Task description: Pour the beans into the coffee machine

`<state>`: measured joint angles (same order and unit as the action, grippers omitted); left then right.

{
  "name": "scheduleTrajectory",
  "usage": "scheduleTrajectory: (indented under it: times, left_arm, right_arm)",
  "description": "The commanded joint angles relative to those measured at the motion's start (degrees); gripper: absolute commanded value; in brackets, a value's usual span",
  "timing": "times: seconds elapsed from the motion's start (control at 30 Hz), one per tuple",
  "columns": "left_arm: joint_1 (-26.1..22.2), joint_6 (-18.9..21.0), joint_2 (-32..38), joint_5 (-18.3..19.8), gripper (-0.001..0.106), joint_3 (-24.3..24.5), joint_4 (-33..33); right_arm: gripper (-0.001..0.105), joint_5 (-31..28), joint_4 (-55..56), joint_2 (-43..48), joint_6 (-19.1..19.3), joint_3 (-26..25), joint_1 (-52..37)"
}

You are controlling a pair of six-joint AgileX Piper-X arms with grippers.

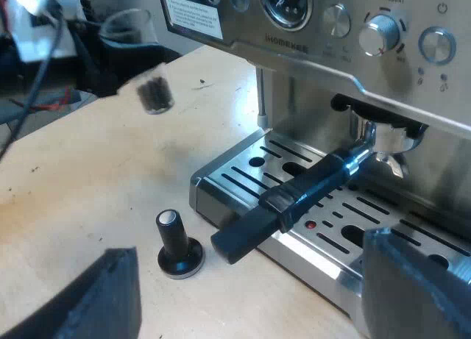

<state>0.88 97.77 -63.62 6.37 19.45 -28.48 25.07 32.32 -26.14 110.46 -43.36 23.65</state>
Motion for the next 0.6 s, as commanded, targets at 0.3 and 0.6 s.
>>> scheduleTrajectory:
  times: [0.3,0.6]
  left_arm:
    - [0.27,0.14,19.73,-0.26,0.024,5.04,32.53]
    - [0.27,-0.32,23.18,-0.26,0.024,16.26,49.29]
  right_arm:
    - [0.064,0.48,-0.82,0.04,0.7,-0.3,0.04]
    - [0.064,0.48,-3.58,0.04,-1.46,-0.46,0.04]
